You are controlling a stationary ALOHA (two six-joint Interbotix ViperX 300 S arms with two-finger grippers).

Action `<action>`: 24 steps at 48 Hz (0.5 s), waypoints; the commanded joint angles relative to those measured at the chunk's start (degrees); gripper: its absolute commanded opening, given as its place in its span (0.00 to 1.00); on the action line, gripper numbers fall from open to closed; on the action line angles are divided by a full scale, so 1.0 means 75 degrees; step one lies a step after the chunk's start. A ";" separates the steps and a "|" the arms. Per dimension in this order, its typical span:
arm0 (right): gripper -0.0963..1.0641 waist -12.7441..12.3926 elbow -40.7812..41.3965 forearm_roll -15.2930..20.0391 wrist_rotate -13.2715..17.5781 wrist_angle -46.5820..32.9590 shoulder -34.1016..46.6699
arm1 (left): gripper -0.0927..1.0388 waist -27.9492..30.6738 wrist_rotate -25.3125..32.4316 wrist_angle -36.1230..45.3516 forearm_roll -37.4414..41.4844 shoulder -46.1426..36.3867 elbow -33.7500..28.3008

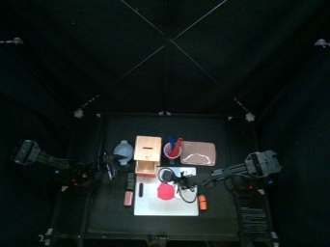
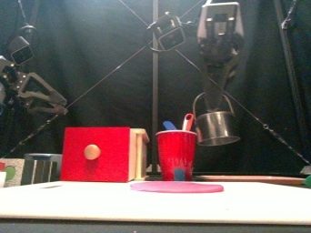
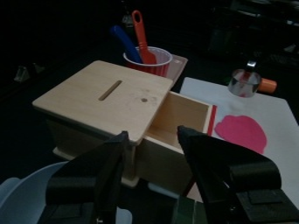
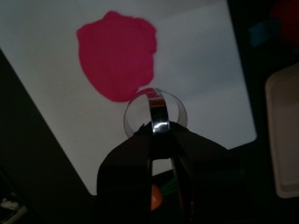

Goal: Get the cutter from the drawer then cut the dough then place the extra dough in the bowl
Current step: Place the cutter on the board

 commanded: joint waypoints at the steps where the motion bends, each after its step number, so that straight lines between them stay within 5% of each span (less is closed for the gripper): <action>1: 0.53 0.0129 0.0539 -0.0023 0.0188 -0.0680 -0.0715 | 0.83 0.0094 0.0012 -0.0023 0.0023 0.0012 -0.0152; 24: 0.54 0.0223 0.1980 -0.0105 0.0188 -0.1816 -0.0891 | 0.83 0.0434 0.0070 -0.0023 0.0375 0.0012 -0.0492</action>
